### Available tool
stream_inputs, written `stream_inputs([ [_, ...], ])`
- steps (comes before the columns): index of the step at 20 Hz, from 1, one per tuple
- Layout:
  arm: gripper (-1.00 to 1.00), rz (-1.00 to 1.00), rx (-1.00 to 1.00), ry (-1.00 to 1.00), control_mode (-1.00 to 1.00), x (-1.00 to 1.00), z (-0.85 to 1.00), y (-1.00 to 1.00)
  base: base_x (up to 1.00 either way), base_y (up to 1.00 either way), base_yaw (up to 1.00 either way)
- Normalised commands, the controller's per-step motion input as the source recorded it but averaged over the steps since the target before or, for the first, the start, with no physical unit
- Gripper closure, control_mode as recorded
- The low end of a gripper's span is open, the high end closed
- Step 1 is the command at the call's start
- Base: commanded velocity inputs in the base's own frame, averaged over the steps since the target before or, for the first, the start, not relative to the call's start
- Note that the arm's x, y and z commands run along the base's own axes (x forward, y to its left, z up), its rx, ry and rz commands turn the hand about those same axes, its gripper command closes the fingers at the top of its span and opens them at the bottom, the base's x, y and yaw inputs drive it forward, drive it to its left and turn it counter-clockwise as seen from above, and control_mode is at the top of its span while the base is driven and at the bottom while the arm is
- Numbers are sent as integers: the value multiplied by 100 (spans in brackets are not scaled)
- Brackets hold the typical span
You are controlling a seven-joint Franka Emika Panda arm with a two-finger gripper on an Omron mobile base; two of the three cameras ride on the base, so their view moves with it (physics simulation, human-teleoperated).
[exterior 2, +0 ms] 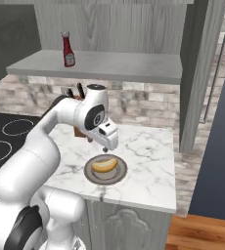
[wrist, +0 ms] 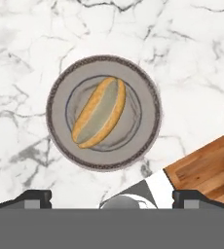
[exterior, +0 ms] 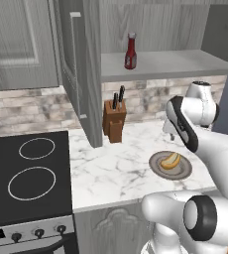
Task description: Move the hot dog bun to the plate on the dining table and place the condiment next to that plate. Then navigate to the fridge and take the sausage and place it on the plate as well.
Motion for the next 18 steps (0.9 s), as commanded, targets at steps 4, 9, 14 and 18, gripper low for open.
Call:
stream_inputs([
  [4,-100,-15,9,1,-100,3,-66,-6,0,0,0],
  [9,-100,-9,8,0,-100,24,-63,0,0,0,0],
  [14,-100,-5,1,0,-100,47,-52,0,0,0,0],
  [18,-100,-6,0,0,-100,43,-40,0,0,0,0],
])
